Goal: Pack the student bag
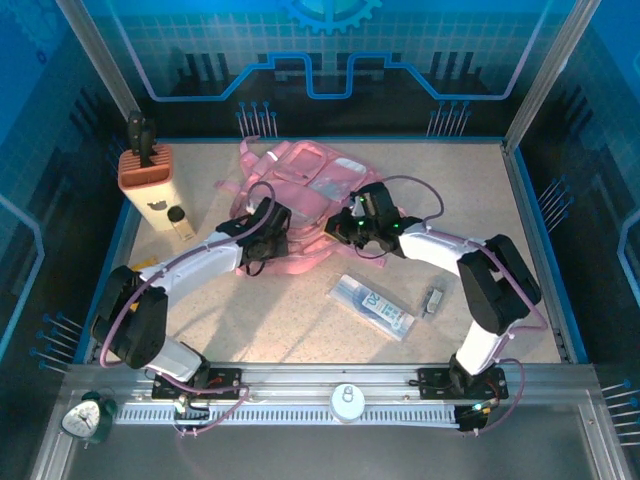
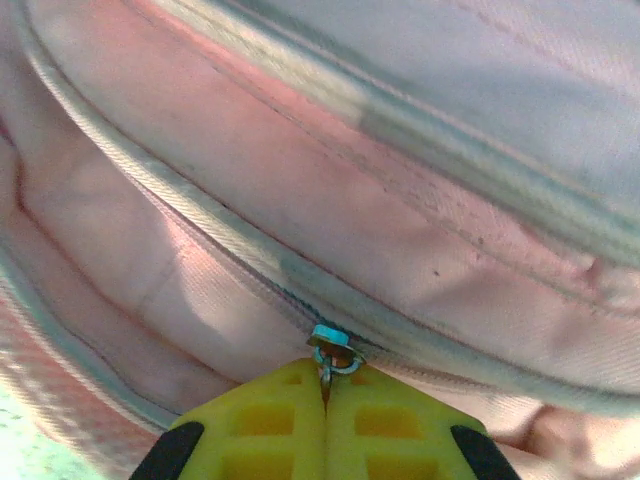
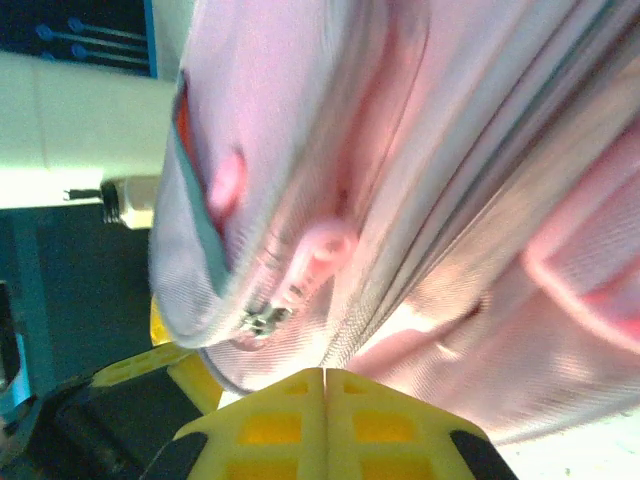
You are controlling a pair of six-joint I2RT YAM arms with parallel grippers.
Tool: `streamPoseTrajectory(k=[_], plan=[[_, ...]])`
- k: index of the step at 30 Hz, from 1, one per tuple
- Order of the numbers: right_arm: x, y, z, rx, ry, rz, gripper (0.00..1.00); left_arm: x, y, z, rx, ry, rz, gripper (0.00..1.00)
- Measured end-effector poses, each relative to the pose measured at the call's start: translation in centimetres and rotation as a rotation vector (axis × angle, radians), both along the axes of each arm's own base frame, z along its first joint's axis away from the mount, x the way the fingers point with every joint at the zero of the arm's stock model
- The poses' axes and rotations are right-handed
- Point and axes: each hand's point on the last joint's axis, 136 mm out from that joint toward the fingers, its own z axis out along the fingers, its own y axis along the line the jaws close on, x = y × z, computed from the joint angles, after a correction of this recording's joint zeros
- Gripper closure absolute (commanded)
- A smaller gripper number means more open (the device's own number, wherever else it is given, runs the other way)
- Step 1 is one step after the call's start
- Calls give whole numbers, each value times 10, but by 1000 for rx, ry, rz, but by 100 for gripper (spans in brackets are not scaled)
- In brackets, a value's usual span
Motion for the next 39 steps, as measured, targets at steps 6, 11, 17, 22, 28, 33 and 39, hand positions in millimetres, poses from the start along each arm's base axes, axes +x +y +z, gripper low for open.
streamPoseTrajectory(k=[6,11,17,22,28,33,39], plan=[[49,-53,18,-44,-62,-67,100,-6,5,-3,-3,21,-10,100],[70,-65,33,-46,-105,-70,85,-24,-37,-1,-39,18,-87,100],[13,-33,23,-51,-60,15,65,-24,-65,7,-53,35,-99,100],[-31,-5,4,-29,-10,74,63,-24,-64,-15,-21,85,-87,98],[-35,-4,-10,-14,29,50,62,-22,-65,-30,-5,101,-84,83],[-33,-3,-10,-29,20,24,59,-22,-62,-41,1,97,-78,78],[-32,0,-10,-33,18,-9,55,-20,-65,-47,-13,84,-81,91]])
